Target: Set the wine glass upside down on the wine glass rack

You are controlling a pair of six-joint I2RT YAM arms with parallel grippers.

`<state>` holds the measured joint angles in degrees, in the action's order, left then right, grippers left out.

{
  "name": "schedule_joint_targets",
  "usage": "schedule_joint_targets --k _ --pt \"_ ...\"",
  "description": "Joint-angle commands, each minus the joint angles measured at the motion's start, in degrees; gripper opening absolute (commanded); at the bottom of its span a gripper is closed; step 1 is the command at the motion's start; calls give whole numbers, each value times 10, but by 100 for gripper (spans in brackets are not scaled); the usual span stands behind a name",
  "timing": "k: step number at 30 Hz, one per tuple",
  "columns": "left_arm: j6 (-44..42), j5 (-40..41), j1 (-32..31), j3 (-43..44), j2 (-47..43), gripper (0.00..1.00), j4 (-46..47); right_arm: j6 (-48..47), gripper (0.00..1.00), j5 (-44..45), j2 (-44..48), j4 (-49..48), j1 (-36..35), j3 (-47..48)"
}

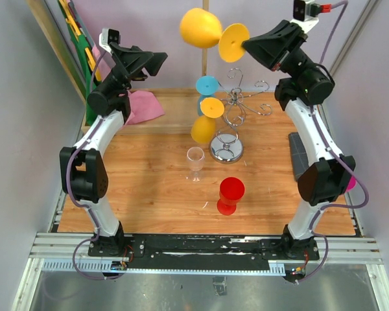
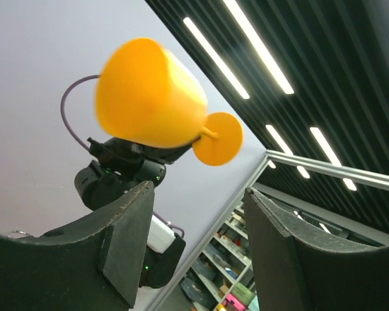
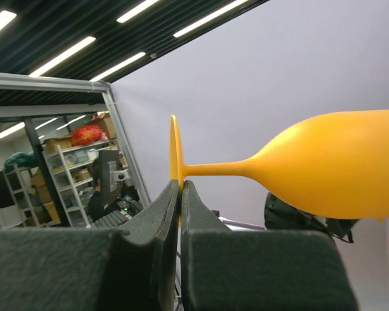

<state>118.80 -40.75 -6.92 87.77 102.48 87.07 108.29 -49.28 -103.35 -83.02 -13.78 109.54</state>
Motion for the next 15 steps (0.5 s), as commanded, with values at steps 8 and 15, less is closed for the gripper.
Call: schedule_joint_targets --k 8,15 --pt "106 -11 10 -14 -21 61 156 -90 1 -4 81 49 124 -72" --pt "106 -13 10 -21 -23 60 155 -291 1 -51 124 252 149 -109"
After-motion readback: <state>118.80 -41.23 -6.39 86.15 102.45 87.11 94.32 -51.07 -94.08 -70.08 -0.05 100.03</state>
